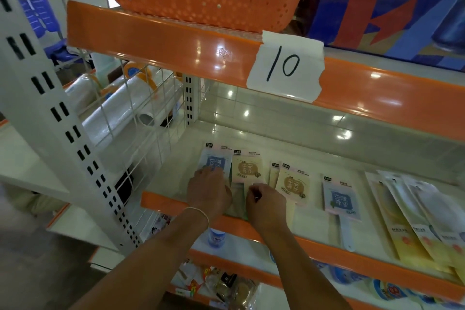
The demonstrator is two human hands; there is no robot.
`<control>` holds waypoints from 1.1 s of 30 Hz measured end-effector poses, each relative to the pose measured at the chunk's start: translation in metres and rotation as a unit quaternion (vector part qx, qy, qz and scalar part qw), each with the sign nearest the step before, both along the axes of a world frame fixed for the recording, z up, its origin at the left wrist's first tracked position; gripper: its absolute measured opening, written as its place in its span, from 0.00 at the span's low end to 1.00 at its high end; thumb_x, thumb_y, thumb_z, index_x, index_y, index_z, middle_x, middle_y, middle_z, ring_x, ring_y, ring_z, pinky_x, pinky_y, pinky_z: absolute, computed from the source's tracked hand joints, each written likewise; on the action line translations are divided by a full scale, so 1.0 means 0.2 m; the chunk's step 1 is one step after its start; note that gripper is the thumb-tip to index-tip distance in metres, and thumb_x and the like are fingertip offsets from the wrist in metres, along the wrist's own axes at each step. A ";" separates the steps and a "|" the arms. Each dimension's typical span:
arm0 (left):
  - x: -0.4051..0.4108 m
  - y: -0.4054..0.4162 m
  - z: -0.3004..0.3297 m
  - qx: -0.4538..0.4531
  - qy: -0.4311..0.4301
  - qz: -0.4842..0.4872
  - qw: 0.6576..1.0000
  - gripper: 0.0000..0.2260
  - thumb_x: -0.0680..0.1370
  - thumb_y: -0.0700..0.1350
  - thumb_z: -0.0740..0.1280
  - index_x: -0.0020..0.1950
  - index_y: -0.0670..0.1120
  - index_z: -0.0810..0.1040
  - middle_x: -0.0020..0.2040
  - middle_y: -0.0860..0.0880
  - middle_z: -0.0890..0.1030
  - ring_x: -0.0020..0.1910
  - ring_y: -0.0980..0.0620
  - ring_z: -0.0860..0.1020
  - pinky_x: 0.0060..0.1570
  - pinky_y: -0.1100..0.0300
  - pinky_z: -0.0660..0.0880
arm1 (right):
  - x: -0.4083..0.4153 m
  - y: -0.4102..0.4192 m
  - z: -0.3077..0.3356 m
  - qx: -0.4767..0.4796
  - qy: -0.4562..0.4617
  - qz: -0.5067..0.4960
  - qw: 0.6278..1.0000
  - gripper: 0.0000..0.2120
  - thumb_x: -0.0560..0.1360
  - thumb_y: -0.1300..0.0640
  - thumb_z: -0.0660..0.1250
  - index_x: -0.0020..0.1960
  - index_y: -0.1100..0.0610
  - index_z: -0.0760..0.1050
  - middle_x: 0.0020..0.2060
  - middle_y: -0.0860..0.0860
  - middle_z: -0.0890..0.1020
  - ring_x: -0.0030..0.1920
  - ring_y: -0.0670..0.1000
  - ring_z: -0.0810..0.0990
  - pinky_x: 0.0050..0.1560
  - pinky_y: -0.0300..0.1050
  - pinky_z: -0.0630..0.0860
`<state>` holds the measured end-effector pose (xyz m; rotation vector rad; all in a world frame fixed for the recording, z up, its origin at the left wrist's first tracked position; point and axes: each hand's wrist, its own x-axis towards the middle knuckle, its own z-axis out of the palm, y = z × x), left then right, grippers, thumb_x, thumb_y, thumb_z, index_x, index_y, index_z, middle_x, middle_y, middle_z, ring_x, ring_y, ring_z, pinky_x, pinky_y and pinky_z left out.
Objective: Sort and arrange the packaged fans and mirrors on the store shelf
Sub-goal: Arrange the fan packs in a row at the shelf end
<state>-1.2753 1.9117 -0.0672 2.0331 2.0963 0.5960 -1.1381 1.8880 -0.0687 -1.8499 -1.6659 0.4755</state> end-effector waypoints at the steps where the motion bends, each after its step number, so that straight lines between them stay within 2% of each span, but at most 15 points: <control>1: 0.00 0.00 0.00 -0.007 -0.003 0.003 1.000 0.10 0.75 0.45 0.63 0.56 0.45 0.75 0.54 0.46 0.77 0.52 0.47 0.76 0.48 0.57 0.73 | 0.00 0.00 0.00 -0.009 -0.019 0.013 1.000 0.08 0.74 0.58 0.64 0.43 0.56 0.82 0.39 0.52 0.84 0.39 0.52 0.81 0.40 0.43 0.77; 4: 0.01 -0.01 -0.01 -0.030 0.004 -0.010 1.000 0.08 0.76 0.44 0.62 0.52 0.45 0.77 0.52 0.46 0.79 0.51 0.48 0.79 0.48 0.58 0.75 | 0.01 0.02 -0.01 -0.030 -0.044 0.024 0.998 0.08 0.74 0.56 0.64 0.42 0.55 0.81 0.38 0.51 0.83 0.37 0.51 0.80 0.37 0.41 0.76; 7: 0.02 -0.02 -0.01 -0.028 0.019 -0.010 0.999 0.08 0.76 0.43 0.63 0.54 0.45 0.76 0.53 0.46 0.79 0.52 0.48 0.78 0.48 0.58 0.75 | 0.01 0.01 -0.01 -0.055 -0.027 0.019 0.998 0.11 0.74 0.51 0.67 0.52 0.54 0.80 0.44 0.50 0.84 0.42 0.50 0.81 0.42 0.39 0.75; 9: 0.00 -0.02 -0.02 -0.032 0.039 0.011 0.999 0.12 0.75 0.45 0.63 0.59 0.46 0.73 0.56 0.47 0.77 0.54 0.48 0.76 0.48 0.57 0.74 | 0.01 0.01 -0.01 -0.073 -0.017 0.017 0.997 0.14 0.73 0.48 0.69 0.56 0.54 0.78 0.44 0.50 0.83 0.41 0.48 0.80 0.40 0.38 0.73; 12: -0.02 -0.01 -0.03 -0.062 0.084 0.043 0.994 0.21 0.75 0.49 0.63 0.66 0.45 0.66 0.58 0.45 0.72 0.55 0.46 0.72 0.47 0.55 0.72 | 0.00 0.01 0.00 -0.089 -0.008 0.005 0.996 0.15 0.71 0.49 0.70 0.55 0.54 0.77 0.42 0.50 0.83 0.37 0.47 0.78 0.32 0.36 0.70; 16: -0.03 -0.01 -0.03 -0.092 0.053 0.049 0.993 0.26 0.76 0.50 0.62 0.71 0.43 0.61 0.59 0.43 0.72 0.56 0.44 0.73 0.49 0.53 0.72 | -0.04 0.00 0.00 -0.097 -0.002 0.002 0.995 0.12 0.70 0.50 0.68 0.51 0.55 0.75 0.40 0.51 0.82 0.39 0.50 0.79 0.37 0.41 0.75; 20: -0.03 0.00 -0.03 -0.110 0.024 0.039 0.993 0.29 0.75 0.45 0.63 0.73 0.40 0.58 0.62 0.42 0.72 0.58 0.43 0.73 0.54 0.53 0.72 | -0.07 0.01 0.02 -0.098 -0.002 0.009 0.995 0.12 0.71 0.52 0.67 0.51 0.57 0.75 0.39 0.53 0.81 0.39 0.52 0.79 0.34 0.40 0.71; 25: -0.04 -0.01 -0.03 -0.104 0.011 0.034 0.994 0.26 0.74 0.41 0.64 0.71 0.40 0.62 0.61 0.42 0.72 0.57 0.43 0.75 0.53 0.54 0.73 | -0.09 -0.01 0.01 -0.117 0.000 0.010 0.993 0.14 0.70 0.52 0.66 0.52 0.58 0.73 0.44 0.55 0.81 0.43 0.55 0.80 0.39 0.44 0.75; 30: -0.04 0.00 -0.03 -0.097 0.017 0.015 0.995 0.23 0.74 0.40 0.64 0.68 0.40 0.65 0.61 0.42 0.73 0.57 0.43 0.75 0.53 0.54 0.73 | -0.08 -0.01 -0.01 -0.109 -0.007 0.009 0.994 0.13 0.72 0.51 0.67 0.51 0.59 0.74 0.44 0.54 0.80 0.40 0.52 0.77 0.36 0.41 0.69; 33: -0.05 0.00 -0.02 -0.103 0.010 0.014 0.995 0.22 0.74 0.39 0.65 0.67 0.41 0.66 0.61 0.42 0.73 0.58 0.43 0.75 0.54 0.54 0.73 | -0.07 0.00 -0.02 -0.093 -0.014 0.018 0.995 0.12 0.72 0.51 0.67 0.50 0.59 0.75 0.45 0.54 0.79 0.40 0.52 0.77 0.36 0.41 0.70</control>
